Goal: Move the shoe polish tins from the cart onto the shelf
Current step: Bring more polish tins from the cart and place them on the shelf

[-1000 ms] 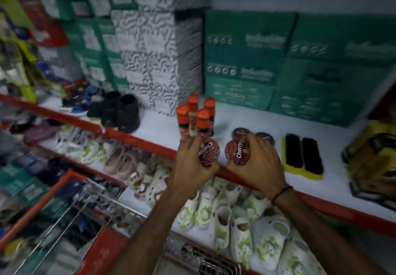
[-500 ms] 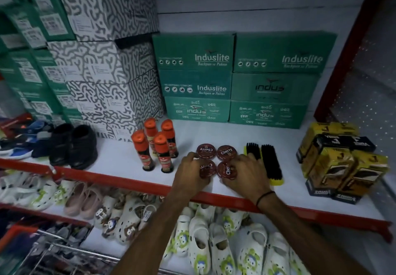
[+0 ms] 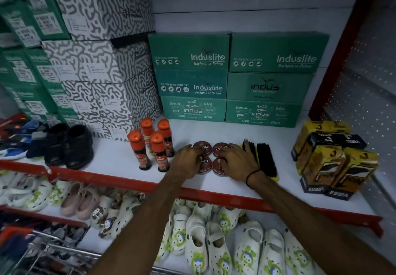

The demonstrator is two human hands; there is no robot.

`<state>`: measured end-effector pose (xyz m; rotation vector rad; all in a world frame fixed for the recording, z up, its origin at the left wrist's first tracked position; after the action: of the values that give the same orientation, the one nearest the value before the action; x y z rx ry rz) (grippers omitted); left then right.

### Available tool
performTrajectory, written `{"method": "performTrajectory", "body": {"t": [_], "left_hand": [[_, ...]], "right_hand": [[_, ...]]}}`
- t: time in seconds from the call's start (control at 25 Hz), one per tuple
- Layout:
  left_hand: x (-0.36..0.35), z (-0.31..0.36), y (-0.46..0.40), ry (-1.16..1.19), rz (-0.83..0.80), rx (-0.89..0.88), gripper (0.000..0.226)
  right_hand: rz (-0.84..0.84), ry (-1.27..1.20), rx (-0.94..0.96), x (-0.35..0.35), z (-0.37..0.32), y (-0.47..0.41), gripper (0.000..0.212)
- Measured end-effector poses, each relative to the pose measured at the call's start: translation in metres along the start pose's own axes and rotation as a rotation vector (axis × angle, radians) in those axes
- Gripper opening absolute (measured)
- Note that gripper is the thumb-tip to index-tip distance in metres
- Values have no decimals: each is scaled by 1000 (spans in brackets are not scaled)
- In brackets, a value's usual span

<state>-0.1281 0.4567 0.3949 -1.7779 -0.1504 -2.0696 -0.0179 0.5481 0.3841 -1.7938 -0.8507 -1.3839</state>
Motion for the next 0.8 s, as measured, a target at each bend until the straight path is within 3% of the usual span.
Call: {"method": "performTrajectory", "body": {"t": [0.6,0.8], "left_hand": [[-14,-10,-6,6,-63,-10,51],[6,17,-8,87,101,-51,45]], "right_hand": [[0,-59,-32,4,2,4,36],[102,-190,-125,28,30,14,48]]}}
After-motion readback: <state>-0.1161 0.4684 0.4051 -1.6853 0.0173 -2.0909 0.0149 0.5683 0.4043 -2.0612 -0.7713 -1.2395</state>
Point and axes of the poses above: each hand's wrist, its own y-axis away from the middle knuckle, its own x-axis out of the back of the hand, z = x × y, the point moved 9 cm from there along -y, towards the middle knuckle, and after that the axes turned 7 degrees about -y, right-handed, at the moved point
